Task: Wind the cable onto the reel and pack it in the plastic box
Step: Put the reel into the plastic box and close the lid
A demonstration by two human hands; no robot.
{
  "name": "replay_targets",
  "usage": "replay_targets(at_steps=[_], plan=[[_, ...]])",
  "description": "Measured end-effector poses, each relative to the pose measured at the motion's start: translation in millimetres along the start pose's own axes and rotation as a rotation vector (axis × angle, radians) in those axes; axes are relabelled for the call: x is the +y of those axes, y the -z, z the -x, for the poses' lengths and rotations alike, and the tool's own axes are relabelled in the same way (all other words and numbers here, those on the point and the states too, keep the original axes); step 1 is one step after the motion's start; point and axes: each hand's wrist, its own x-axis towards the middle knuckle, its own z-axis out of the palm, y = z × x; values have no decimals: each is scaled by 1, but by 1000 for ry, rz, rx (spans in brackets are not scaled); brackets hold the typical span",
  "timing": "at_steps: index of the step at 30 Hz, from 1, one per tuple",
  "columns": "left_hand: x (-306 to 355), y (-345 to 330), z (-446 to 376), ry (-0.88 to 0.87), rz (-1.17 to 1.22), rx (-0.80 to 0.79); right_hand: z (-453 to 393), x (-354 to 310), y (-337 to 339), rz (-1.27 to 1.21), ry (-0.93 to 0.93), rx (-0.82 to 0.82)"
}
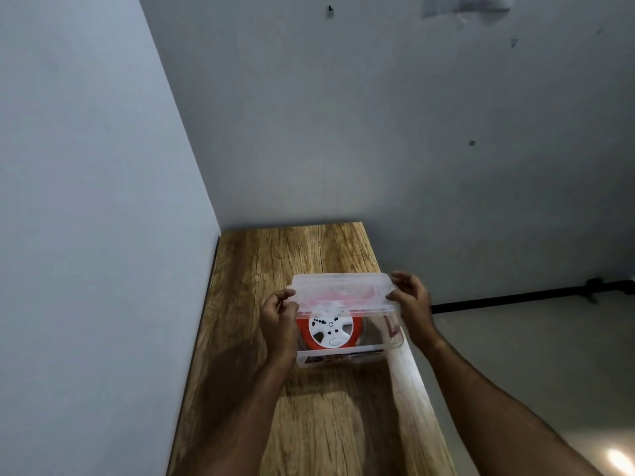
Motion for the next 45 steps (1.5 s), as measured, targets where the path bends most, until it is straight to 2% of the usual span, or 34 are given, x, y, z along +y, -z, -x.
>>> replay_targets(at_steps=[13,18,26,32,35,38,43,45], plan=[[-24,15,43,-190,-137,12,23,18,3,146,101,16],[-32,16,54,-302,-266,9,26,19,3,216,130,14],[-28,11,46,-280,-466,-27,16,21,3,261,95,-28],[-16,1,40,-347,-914,-154,26,25,-5,99,15,-43],[-14,-3,30,-397,-1048,-179,25,31,-5,62,-18,-23],[-11,-8,24,-433,-1130,-190,26,33,-8,82,-16,-39],[-12,-16,10,-406,-1168,-372,23,29,-29,165,-13,-110],[-18,-13,1,-407,-1183,-399,22,24,-41,164,-26,-93]])
